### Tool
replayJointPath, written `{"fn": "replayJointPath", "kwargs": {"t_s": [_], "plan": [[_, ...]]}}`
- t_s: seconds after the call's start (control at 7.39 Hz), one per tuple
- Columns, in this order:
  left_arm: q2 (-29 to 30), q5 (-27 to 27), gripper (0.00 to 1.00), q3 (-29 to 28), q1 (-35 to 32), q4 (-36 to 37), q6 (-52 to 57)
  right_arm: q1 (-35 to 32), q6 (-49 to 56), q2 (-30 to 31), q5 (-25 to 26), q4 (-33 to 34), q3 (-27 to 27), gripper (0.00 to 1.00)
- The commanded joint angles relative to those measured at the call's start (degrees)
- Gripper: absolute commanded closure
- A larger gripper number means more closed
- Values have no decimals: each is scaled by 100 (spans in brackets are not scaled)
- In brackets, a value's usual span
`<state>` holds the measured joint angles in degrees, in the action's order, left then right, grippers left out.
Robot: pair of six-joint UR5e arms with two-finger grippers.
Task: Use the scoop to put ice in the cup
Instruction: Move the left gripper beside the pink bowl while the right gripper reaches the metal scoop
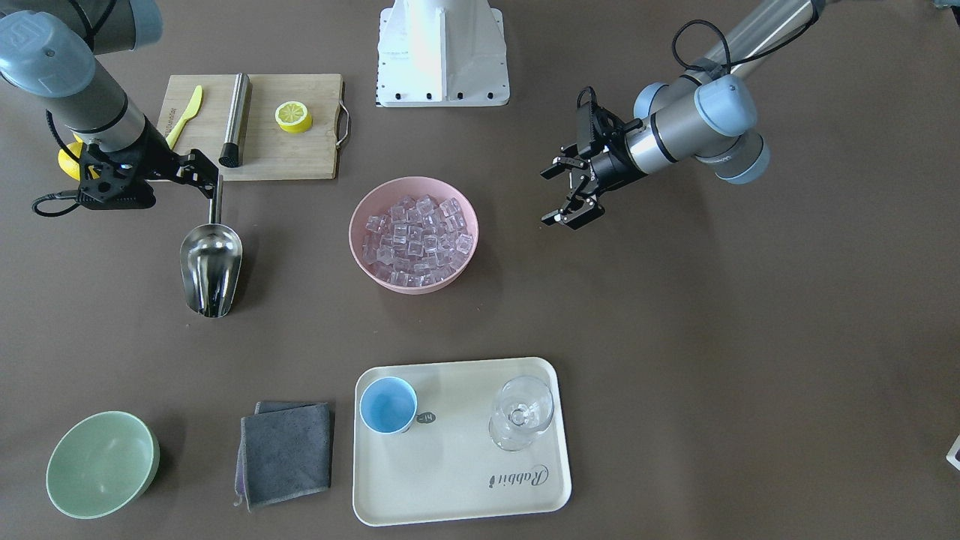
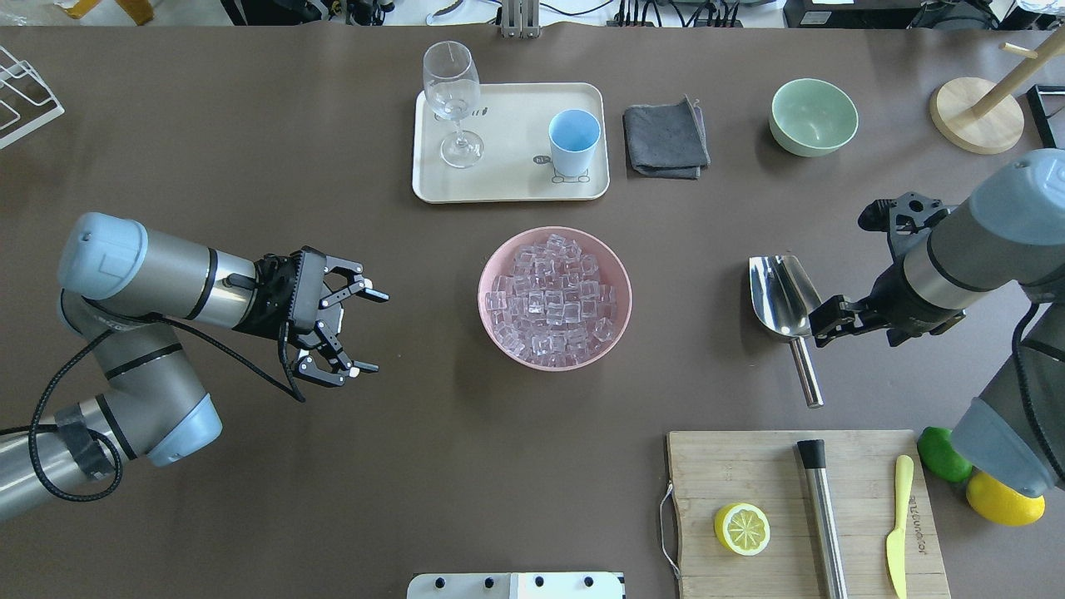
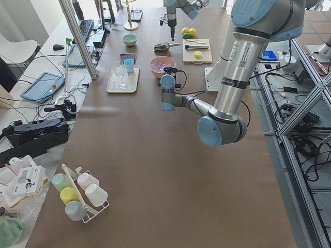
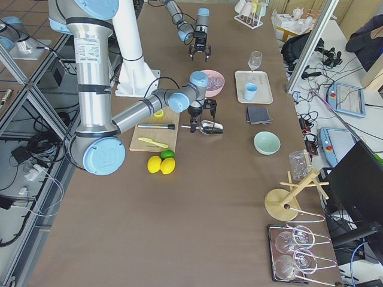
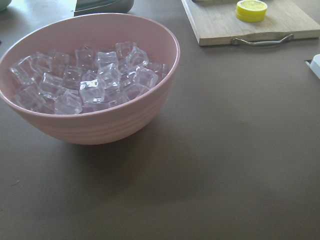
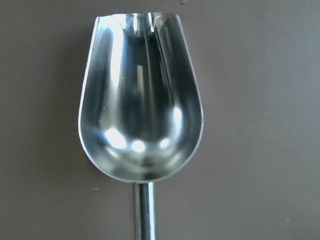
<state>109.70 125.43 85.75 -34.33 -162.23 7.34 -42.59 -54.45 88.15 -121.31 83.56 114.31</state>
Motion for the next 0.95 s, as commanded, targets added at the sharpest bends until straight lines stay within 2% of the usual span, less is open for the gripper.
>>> {"fn": "replayJointPath", "kwargs": {"t_s": [0.0,0.14,0.41,0.81], "plan": [[24,-54,1,-49,138,42,-56,426,-223,-26,256,-217,-137,1],[68,-45,1,-41,137,68,-736,532,-285,-26,292,-226,-163,1],[296,-842,1,-49,234,60,-953,708,-329,-26,424,-244,-242,1],[604,-942,1,-268,463,69,-953,735,-461,-8,441,-762,-541,1]]}}
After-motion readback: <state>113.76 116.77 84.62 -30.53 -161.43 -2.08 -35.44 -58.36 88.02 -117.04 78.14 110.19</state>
